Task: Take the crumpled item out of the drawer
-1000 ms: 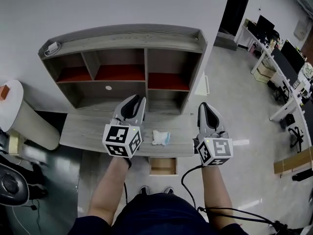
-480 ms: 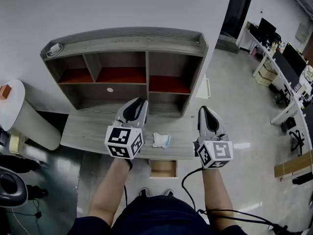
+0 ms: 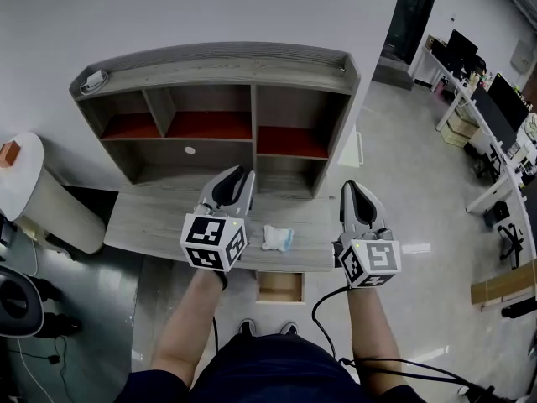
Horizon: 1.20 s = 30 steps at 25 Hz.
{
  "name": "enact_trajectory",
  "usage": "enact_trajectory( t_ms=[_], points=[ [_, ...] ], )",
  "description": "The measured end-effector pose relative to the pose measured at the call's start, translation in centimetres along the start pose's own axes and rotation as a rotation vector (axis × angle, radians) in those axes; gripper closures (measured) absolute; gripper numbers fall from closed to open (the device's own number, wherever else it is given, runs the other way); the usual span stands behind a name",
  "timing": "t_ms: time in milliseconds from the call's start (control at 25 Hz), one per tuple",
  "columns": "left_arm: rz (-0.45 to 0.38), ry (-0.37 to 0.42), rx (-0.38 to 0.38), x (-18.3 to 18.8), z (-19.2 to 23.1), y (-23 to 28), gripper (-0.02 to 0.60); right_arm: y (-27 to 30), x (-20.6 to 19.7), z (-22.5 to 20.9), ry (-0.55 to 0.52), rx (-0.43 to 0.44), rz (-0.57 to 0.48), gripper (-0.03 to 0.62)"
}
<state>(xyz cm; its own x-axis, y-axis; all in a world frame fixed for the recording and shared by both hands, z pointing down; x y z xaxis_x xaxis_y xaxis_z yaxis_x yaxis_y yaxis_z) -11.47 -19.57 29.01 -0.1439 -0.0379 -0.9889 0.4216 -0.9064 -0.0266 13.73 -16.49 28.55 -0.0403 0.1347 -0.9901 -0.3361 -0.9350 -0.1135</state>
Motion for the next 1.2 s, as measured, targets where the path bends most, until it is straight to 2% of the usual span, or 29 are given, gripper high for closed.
enact_trajectory(
  t_ms=[1200],
  points=[
    [0.036, -0.001, 0.029, -1.4, 0.6, 0.0, 0.515, 0.8, -1.2, 0.1, 0.031, 0.022, 0.01, 0.588]
  ],
)
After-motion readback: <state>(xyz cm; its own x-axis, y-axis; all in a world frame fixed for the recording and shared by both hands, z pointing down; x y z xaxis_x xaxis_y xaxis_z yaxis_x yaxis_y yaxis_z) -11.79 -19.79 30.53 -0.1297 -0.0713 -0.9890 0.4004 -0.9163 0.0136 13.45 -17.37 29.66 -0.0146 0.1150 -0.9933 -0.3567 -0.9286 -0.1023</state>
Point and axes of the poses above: the fingertips, and each gripper's own axes: y forward along the fingers, z to its left, x out of its top, the point moved 6 cm from there along -y, backward along the fingers, and after that the axes turned 4 degrees about -y, right-handed, at the moved point
